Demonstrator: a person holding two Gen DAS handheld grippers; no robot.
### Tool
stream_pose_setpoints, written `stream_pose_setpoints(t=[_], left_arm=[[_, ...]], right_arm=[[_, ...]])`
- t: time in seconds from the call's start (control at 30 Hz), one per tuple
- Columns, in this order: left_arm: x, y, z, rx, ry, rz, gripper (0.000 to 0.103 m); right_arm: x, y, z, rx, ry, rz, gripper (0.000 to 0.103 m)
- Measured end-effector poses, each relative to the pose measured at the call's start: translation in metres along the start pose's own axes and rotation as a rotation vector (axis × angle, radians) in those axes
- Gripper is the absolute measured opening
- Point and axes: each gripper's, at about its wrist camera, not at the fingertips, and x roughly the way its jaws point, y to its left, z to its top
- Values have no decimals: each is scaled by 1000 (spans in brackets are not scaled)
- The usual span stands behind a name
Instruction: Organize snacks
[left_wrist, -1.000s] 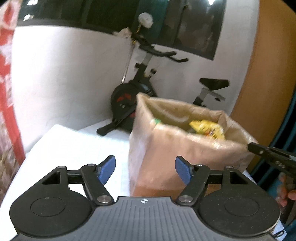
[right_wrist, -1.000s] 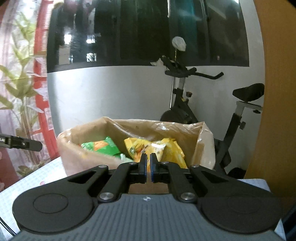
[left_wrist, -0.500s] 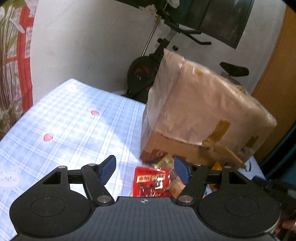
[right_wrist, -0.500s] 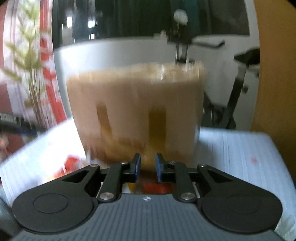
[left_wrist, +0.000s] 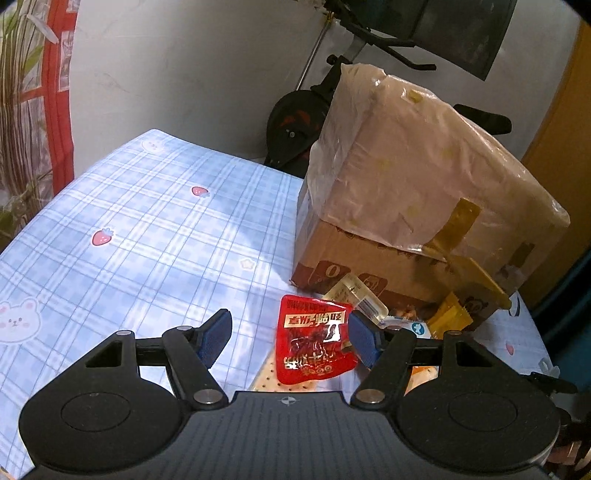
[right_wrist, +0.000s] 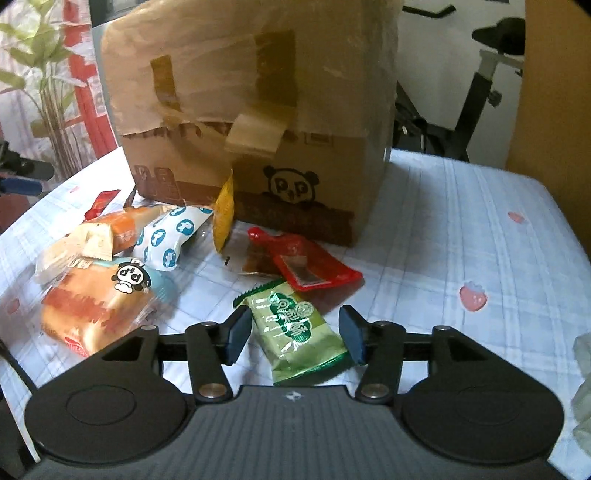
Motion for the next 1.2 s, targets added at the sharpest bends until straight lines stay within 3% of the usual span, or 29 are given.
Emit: stream_pose_setpoints(t=[0.17, 0.3, 0.77, 1.03, 1.2], left_arm=[[6, -2, -2, 5, 19, 1, 71], [8, -6, -5, 31, 29, -19, 71], [45, -19, -12, 192, 91, -13, 73], [64, -1, -2, 88, 103, 0, 74], [70, 3, -13, 69, 140, 14, 74]], right_arm=[[4, 15, -1, -15, -5, -12, 55], [9, 19, 1, 13, -30, -44, 43], [8, 29, -11, -7, -102, -80, 42], [8, 27, -10, -8, -101, -65, 42], [8, 27, -10, -6, -103, -64, 42]])
